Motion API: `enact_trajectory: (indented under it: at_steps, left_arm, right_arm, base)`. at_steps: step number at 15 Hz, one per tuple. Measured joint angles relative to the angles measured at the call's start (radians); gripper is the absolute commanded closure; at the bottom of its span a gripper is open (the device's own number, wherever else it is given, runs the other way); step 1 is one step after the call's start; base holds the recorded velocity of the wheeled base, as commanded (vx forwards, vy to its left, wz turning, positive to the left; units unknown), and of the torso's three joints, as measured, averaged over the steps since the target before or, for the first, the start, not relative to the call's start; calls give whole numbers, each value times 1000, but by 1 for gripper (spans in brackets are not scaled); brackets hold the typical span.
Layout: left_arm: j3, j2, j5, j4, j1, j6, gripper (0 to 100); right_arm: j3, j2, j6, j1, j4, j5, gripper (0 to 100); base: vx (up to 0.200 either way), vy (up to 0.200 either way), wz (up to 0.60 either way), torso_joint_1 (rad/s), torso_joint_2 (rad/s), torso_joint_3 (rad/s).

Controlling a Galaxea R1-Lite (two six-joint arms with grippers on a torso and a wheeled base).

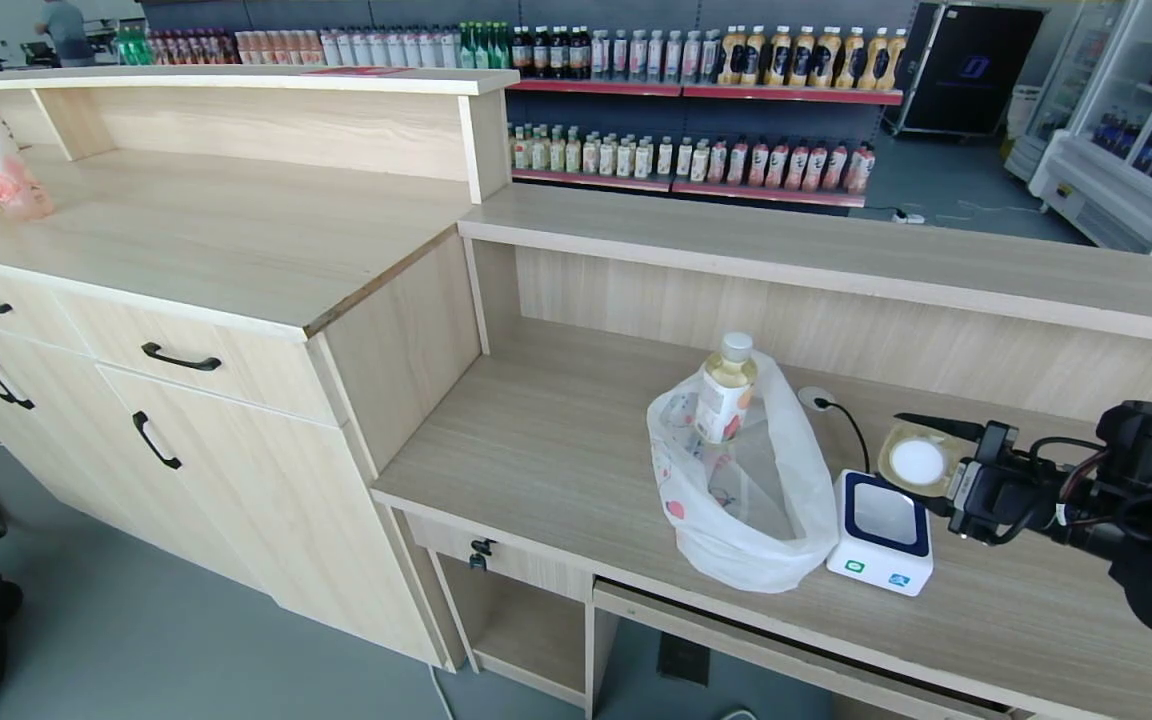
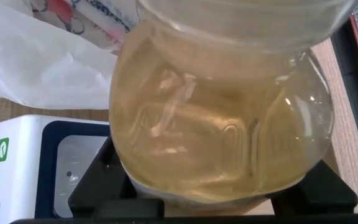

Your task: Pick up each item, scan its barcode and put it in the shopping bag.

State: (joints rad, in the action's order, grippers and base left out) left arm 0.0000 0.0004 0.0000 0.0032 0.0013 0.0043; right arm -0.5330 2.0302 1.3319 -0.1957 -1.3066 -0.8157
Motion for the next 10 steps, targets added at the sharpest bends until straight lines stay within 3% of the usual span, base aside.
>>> enact_trajectory:
  at_steps: [10]
  left_arm:
    - [0, 0, 0, 0, 0, 0, 0]
  right_arm:
    - [-27, 60, -3, 9, -7, -19, 100]
  base:
    - [0, 0, 0, 0, 0, 0]
